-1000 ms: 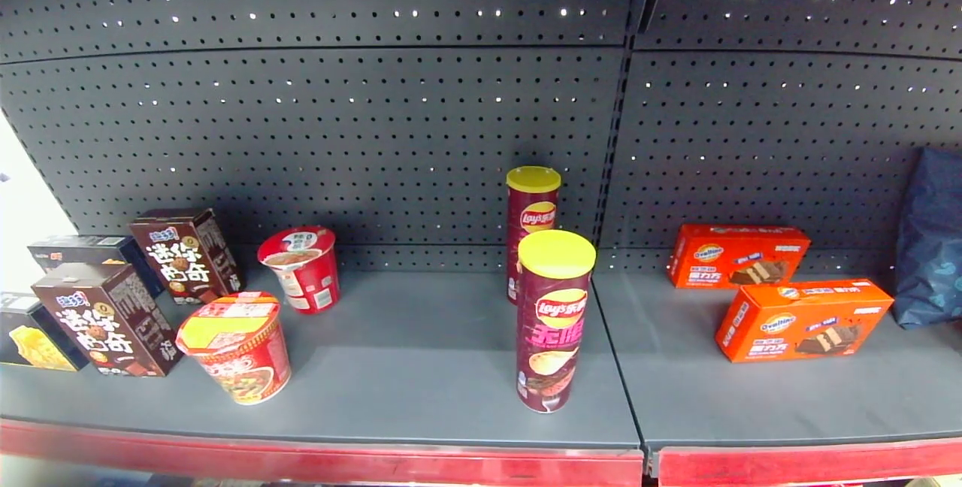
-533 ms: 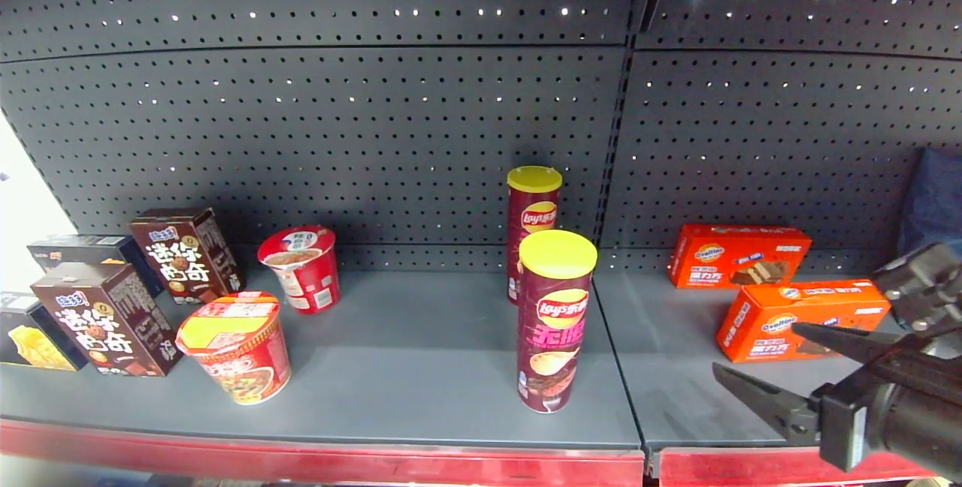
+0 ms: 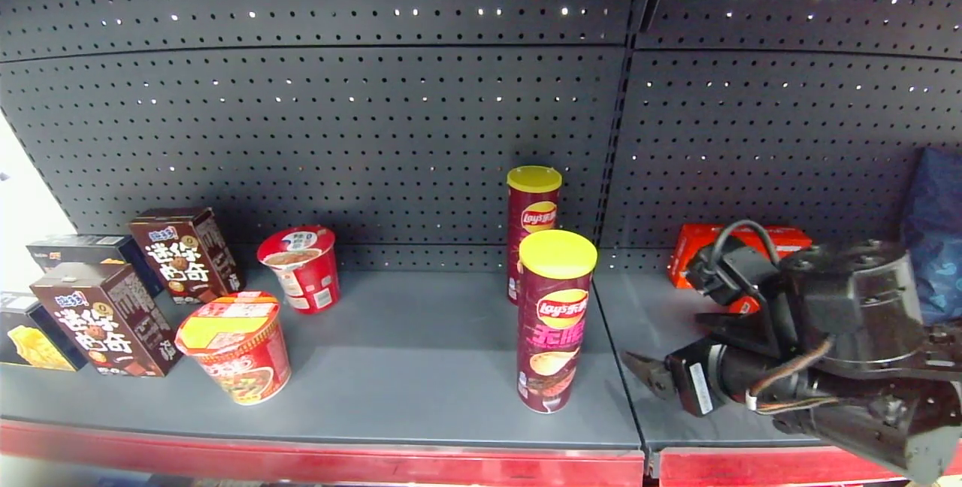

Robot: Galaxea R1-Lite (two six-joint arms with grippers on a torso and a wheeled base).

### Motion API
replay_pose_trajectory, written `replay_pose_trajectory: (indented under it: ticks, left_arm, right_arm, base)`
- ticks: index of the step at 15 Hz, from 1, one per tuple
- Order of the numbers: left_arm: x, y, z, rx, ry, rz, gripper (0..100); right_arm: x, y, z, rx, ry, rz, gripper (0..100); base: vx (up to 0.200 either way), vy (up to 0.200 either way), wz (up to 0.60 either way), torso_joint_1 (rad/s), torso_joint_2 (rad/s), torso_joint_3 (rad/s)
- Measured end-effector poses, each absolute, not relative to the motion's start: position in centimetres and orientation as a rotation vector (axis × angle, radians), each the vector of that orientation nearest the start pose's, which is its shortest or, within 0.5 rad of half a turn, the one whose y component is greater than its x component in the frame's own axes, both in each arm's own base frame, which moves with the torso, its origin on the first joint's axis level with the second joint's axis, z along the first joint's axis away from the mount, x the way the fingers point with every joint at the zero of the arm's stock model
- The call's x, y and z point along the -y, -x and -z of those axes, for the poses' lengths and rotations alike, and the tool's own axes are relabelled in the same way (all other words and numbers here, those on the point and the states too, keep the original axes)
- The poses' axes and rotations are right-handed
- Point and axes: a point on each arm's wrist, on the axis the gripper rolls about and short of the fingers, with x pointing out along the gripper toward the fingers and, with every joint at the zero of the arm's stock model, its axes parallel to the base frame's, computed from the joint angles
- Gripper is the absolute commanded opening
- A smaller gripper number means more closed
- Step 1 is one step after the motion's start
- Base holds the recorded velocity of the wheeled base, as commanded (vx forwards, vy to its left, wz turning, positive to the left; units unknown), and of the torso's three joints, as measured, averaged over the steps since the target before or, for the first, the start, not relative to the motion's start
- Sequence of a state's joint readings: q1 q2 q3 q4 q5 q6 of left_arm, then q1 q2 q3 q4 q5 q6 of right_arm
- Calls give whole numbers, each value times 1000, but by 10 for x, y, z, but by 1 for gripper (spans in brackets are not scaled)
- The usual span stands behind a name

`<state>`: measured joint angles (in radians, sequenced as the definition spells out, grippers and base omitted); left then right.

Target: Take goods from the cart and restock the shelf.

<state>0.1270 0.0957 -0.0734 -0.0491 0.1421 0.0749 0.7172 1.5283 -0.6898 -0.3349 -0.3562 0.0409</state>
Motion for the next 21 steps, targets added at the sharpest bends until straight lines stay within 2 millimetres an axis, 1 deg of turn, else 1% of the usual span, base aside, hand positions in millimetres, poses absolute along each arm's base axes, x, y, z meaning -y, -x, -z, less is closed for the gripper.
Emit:
replay_pose_trajectory:
  ticks: [3, 7, 12, 21]
  left_arm:
    - [-1, 18, -96, 2, -72, -271, 100]
    - [-1, 16, -89, -3, -75, -272, 100]
    - [-1, 16, -86, -18, -73, -272, 100]
    - [-1, 16, -84, -37, -70, -273, 100]
  right_arm:
    - [-176, -215, -163, -468, 236, -336, 100]
    - [-189, -229, -153, -492, 250, -333, 100]
    - [-193, -233, -146, -509, 261, -335, 100]
    - [-204, -237, -144, -507, 266, -351, 100]
  base:
    - [0, 0, 0, 0, 0, 0]
    - [0, 0, 0, 0, 0, 0]
    - [0, 0, 0, 0, 0, 0]
    - [0, 0, 0, 0, 0, 0]
